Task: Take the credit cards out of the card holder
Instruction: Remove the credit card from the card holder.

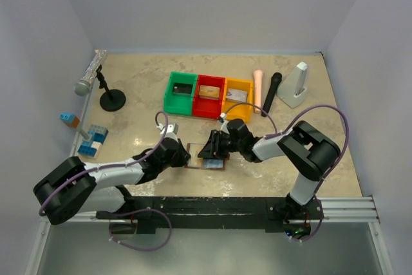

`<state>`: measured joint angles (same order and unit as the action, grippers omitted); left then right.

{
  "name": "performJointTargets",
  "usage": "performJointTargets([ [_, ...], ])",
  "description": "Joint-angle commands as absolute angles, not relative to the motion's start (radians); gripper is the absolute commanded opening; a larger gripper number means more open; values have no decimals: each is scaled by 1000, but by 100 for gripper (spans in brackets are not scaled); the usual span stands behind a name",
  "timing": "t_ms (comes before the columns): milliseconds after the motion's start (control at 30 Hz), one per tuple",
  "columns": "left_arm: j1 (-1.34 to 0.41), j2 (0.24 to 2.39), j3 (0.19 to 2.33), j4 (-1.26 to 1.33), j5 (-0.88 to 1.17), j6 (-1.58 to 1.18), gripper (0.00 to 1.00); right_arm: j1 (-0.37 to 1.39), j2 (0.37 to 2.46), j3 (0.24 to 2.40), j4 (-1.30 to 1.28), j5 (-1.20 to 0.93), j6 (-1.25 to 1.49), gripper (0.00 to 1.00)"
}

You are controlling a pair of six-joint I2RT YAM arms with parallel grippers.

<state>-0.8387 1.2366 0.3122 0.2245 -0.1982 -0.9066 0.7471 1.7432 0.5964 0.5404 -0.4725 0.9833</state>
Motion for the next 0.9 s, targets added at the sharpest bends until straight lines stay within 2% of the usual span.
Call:
performJointTargets([
  [0,-847,1259,275,215,-138,-928,14,752,1781,580,630,-454,1002,42],
  [333,-847,1293,259,281,-88,-930,14,747,1824,560,867,-525,1057,42],
  [667,-848,1293,270,319,-41,-910,16,749,1839,594,833,-563,1046,40],
  [867,-847,1246,273,292,-46,-900,25,747,1822,594,770,-545,1026,40],
])
